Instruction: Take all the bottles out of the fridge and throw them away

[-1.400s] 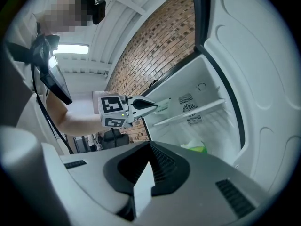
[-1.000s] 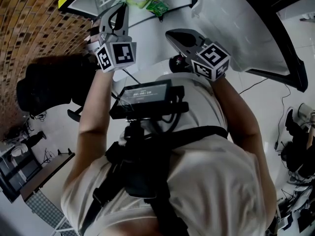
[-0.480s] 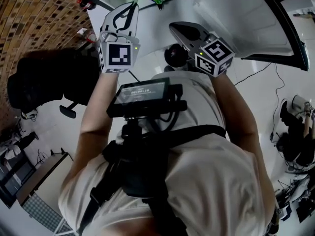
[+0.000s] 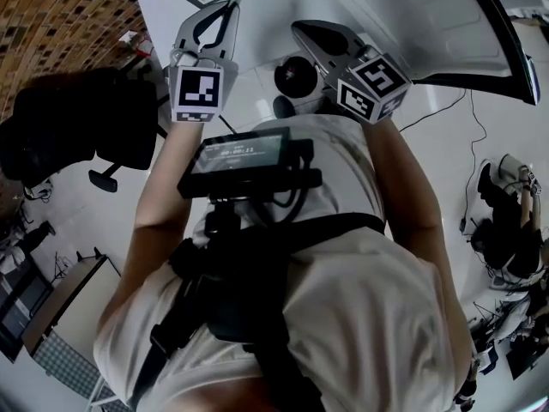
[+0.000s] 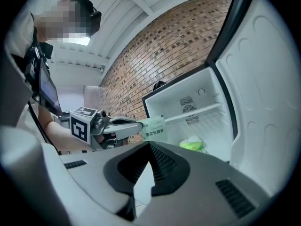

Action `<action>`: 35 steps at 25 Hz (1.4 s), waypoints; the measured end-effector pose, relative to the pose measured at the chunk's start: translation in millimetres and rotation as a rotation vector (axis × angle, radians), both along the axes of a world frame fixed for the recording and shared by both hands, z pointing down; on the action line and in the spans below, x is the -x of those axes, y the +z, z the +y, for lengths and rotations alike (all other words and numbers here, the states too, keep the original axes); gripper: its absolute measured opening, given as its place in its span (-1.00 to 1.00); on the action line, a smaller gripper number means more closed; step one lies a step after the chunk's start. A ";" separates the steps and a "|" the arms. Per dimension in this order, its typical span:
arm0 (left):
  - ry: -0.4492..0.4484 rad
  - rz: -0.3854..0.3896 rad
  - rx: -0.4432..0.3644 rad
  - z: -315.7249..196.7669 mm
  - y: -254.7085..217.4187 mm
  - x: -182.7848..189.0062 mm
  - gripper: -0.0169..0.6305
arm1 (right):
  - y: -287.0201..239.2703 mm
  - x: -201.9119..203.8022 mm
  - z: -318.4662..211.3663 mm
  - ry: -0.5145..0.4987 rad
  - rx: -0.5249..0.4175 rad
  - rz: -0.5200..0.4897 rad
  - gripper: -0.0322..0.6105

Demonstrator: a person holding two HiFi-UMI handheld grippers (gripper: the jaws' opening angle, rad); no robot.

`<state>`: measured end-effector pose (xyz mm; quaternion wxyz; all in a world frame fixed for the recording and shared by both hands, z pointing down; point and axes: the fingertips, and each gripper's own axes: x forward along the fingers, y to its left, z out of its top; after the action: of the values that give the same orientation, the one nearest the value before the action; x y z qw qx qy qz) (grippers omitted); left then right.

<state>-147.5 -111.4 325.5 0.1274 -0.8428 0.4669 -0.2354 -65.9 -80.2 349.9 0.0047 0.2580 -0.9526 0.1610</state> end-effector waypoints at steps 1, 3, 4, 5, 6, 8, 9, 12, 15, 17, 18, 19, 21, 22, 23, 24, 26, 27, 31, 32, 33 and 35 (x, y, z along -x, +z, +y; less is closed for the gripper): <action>-0.006 0.009 0.012 2.1 2.7 -1.0 -0.91 | -0.5 -1.1 -0.2 -0.005 -0.004 -0.004 -0.90; -0.020 0.044 0.046 6.7 8.9 -3.2 -0.91 | -1.6 -4.3 0.5 -0.016 -0.005 -0.015 -0.90; -0.030 0.074 0.068 8.6 12.3 -2.9 -0.91 | -2.0 -5.6 0.8 -0.023 -0.004 -0.020 -0.90; -0.044 0.108 0.090 10.0 15.5 -2.1 -0.91 | -2.7 -7.1 0.9 -0.031 -0.003 -0.025 -0.90; -0.061 0.141 0.110 11.0 18.1 -2.0 -0.92 | -3.8 -9.8 1.0 -0.040 -0.002 -0.028 -0.90; -0.095 0.186 0.135 13.3 20.9 -7.8 -0.92 | -6.5 -20.1 2.4 -0.063 0.000 -0.035 -0.90; -0.107 0.197 0.140 14.4 21.5 -13.0 -0.92 | -7.3 -26.5 3.3 -0.075 0.001 -0.040 -0.90; -0.136 0.236 0.144 17.5 21.3 -30.8 -0.92 | -5.9 -44.7 5.6 -0.107 0.014 -0.058 -0.90; -0.178 0.294 0.158 29.8 24.5 -49.2 -0.91 | -3.4 -61.2 14.3 -0.145 0.028 -0.074 -0.90; -0.196 0.320 0.180 39.5 31.2 -61.6 -0.91 | -2.4 -70.5 19.6 -0.171 0.033 -0.082 -0.90; -0.203 0.328 0.193 43.9 35.5 -66.2 -0.91 | -0.9 -73.7 20.9 -0.182 0.037 -0.085 -0.90; -0.211 0.334 0.206 47.9 40.3 -68.3 -0.91 | 1.6 -75.4 21.5 -0.193 0.044 -0.088 -0.90; -0.234 0.345 0.231 53.9 50.5 -67.0 -0.91 | 9.0 -75.2 21.5 -0.213 0.063 -0.093 -0.90; -0.245 0.346 0.242 56.7 55.9 -66.3 -0.91 | 13.5 -75.1 21.8 -0.222 0.073 -0.094 -0.90; -0.255 0.345 0.252 60.0 61.3 -67.2 -0.91 | 17.7 -76.2 23.0 -0.229 0.082 -0.092 -0.90; -0.263 0.342 0.261 64.2 66.6 -69.5 -0.91 | 21.0 -78.1 25.1 -0.237 0.089 -0.090 -0.90; -0.269 0.338 0.283 73.8 77.0 -75.1 -0.92 | 24.7 -80.5 30.8 -0.246 0.099 -0.084 -0.90; -0.268 0.338 0.294 78.7 82.9 -76.8 -0.91 | 25.7 -80.1 34.2 -0.247 0.103 -0.082 -0.90; -0.252 0.360 0.358 93.5 113.4 -71.4 -0.91 | 34.7 -68.7 47.0 -0.237 0.127 -0.065 -0.90; -0.245 0.364 0.375 94.8 122.1 -70.1 -0.91 | 38.1 -66.8 48.5 -0.231 0.134 -0.059 -0.90; -0.238 0.363 0.394 95.5 131.3 -69.8 -0.91 | 41.6 -66.1 49.5 -0.225 0.141 -0.054 -0.90; -0.218 0.352 0.434 98.2 150.6 -72.6 -0.91 | 49.0 -67.3 53.9 -0.213 0.161 -0.042 -0.90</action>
<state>-74.9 -13.3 476.0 -0.1650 -0.8230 0.5084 -0.1921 1.4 -26.3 398.8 0.0225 0.1506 -0.9585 0.2411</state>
